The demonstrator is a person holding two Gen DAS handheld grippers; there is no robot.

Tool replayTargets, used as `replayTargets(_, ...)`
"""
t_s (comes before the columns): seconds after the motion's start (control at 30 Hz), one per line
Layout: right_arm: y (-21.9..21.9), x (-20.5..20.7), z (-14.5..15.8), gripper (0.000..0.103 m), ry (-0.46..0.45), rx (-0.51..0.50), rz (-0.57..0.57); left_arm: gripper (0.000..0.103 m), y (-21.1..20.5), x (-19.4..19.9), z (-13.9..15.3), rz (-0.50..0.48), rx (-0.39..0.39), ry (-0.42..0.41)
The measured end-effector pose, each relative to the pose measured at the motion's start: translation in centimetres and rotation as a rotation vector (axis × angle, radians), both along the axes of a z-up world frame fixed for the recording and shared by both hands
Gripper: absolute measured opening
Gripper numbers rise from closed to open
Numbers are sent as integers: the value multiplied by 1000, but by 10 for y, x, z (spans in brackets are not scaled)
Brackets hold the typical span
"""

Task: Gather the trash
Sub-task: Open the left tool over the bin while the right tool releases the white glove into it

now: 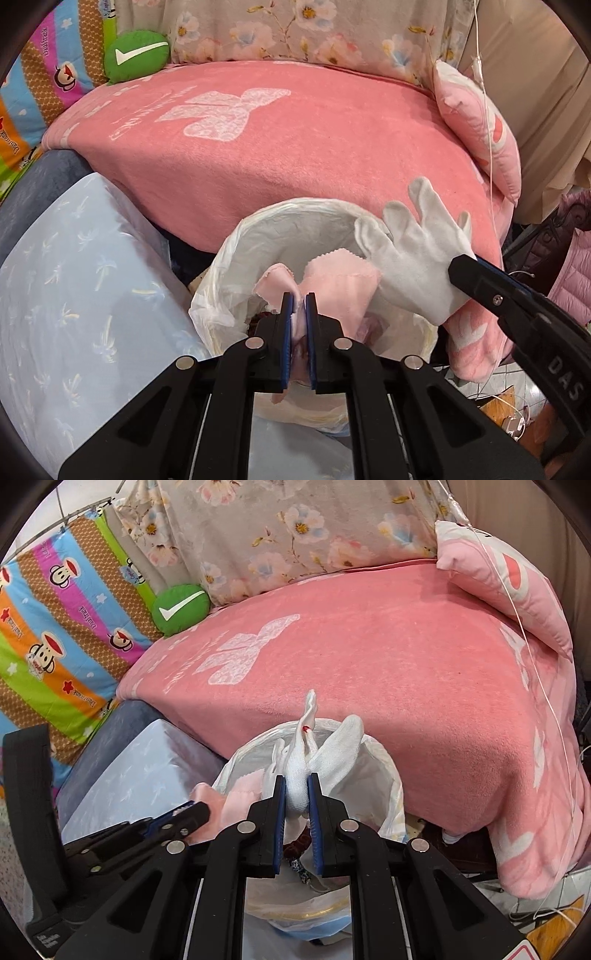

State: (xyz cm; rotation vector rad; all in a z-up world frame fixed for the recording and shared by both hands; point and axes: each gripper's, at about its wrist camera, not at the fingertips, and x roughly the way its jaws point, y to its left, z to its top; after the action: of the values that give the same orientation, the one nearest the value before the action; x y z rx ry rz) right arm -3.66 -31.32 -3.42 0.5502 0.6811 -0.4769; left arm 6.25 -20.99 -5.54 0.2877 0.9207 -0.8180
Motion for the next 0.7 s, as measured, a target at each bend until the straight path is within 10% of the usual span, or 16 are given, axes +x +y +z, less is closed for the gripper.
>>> replayTargets(0.3,13,20,-4,12,-10,3,20,8,-3,8,-20,33,63,9)
replayTargets(0.47,19,31,-5,12,5,-8,43,58,11,12,-21,95,71,-3)
replayTargets(0.7,26,46,-9,17,12,-2,64,64,26,18,-14,138,76,-37)
